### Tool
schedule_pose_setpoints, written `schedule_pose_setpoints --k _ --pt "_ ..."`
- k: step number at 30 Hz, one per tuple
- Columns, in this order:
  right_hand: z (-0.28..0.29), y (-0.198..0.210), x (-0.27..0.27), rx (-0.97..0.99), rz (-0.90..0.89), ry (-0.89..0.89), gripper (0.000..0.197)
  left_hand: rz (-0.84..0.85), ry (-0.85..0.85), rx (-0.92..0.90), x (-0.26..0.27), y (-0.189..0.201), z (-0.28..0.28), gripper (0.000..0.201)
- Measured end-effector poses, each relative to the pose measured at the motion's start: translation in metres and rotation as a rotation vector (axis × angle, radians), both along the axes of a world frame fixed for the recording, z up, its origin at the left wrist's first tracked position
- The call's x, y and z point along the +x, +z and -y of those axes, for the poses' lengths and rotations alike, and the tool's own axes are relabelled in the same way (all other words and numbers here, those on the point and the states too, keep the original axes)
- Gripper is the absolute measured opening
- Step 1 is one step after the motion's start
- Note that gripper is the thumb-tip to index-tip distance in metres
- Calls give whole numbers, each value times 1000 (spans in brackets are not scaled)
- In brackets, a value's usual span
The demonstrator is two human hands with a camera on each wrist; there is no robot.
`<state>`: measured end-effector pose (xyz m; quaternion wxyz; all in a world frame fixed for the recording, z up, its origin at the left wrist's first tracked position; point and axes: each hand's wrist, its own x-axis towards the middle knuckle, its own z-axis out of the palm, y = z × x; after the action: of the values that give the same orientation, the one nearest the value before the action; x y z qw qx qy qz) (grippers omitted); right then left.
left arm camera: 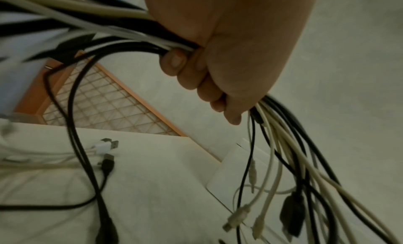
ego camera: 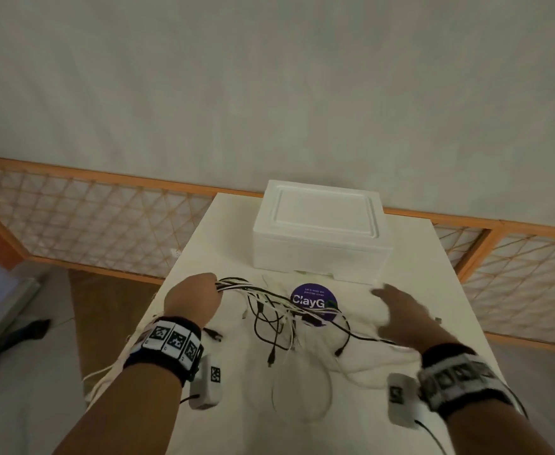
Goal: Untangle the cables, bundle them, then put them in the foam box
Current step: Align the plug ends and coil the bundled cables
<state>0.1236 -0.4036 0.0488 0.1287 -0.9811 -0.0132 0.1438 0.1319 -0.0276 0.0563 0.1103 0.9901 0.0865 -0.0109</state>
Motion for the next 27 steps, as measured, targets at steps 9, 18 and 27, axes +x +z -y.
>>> schedule_pose_setpoints --k 9,18,27 --pt "-135 -37 -23 694 -337 77 29 138 -102 37 -10 27 36 14" --pt "-57 -68 -12 -17 -124 246 27 284 -14 -57 -9 53 21 16" --pt "-109 -39 -1 351 -2 176 25 237 -91 -3 -10 51 38 17"
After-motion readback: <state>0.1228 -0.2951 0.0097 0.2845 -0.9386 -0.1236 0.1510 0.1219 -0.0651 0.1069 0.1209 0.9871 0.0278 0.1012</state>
